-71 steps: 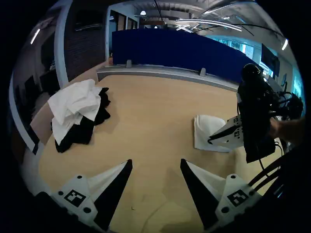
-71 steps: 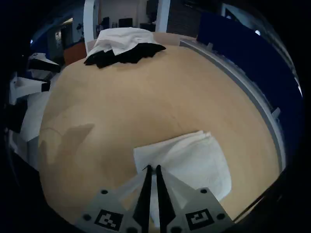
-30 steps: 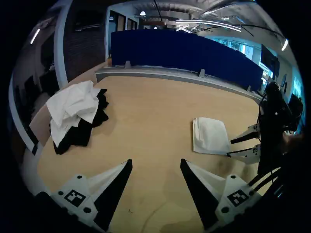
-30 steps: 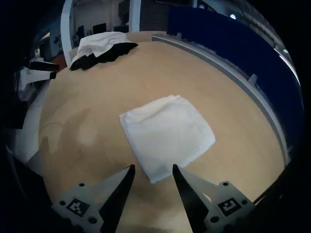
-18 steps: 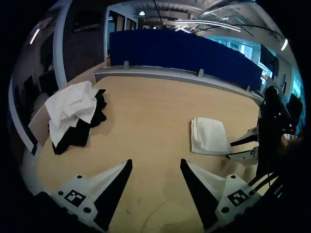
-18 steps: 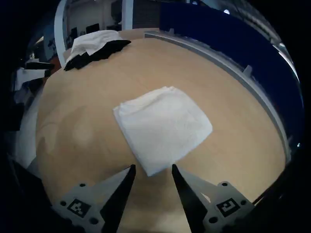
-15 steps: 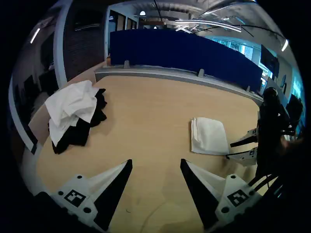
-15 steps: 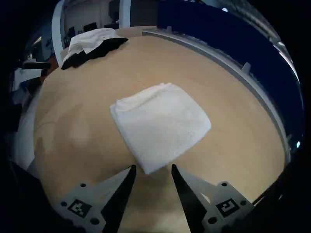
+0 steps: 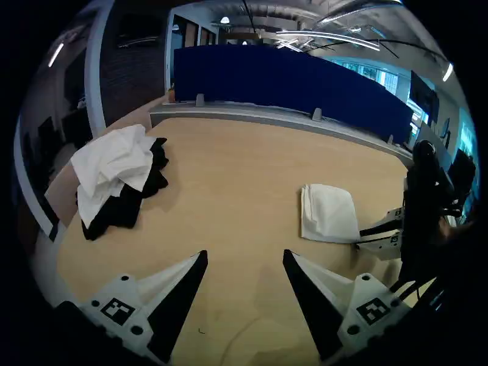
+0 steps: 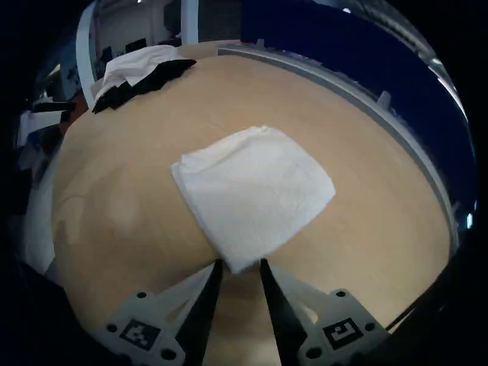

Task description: Fold towel

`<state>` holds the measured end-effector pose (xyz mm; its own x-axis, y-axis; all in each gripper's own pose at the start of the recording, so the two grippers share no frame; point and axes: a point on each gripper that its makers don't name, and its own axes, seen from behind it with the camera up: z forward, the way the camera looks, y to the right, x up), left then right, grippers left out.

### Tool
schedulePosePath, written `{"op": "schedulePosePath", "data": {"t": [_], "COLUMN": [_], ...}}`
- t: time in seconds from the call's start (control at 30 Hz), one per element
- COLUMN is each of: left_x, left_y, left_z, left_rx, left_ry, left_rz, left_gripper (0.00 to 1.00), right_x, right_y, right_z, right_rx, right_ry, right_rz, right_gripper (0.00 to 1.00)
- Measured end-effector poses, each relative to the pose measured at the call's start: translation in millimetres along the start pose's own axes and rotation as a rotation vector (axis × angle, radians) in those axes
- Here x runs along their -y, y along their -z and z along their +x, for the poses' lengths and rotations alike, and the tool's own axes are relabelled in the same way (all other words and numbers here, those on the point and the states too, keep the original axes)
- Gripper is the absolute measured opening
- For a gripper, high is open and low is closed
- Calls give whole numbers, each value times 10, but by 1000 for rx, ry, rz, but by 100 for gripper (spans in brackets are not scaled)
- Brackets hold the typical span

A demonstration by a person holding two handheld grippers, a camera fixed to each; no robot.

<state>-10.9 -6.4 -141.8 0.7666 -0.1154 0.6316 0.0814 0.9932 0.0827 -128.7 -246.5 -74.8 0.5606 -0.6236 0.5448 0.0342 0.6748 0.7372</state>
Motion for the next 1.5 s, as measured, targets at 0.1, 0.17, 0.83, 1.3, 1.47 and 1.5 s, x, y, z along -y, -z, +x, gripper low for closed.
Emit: {"op": "schedulePosePath", "data": {"t": [0.1, 0.17, 0.83, 1.3, 1.47, 1.5], "left_x": [1, 7, -4, -50, -74, -79], "left_y": [-4, -7, -2, 10, 27, 30], "left_z": [-7, -8, 7, 121, 178, 189], "left_rx": [1, 2, 3, -27, -41, -44], "left_ry": [0, 0, -5, -2, 1, 2], "left_rz": [0, 1, -1, -14, -20, -21], "left_gripper": [92, 92, 91, 92, 92, 92], "right_x": [-8, -13, -30, -210, -325, -346], "right_y": [-7, -7, 50, 434, 670, 719], "right_z": [8, 11, 110, 782, 1100, 1157], "right_rx": [-1, -2, -26, -121, -173, -183], "right_ry": [-13, -18, -28, 52, 76, 79], "right_rz": [-1, -2, 20, -18, -43, -48], "right_gripper": [41, 36, 6, 6, 5, 6]}}
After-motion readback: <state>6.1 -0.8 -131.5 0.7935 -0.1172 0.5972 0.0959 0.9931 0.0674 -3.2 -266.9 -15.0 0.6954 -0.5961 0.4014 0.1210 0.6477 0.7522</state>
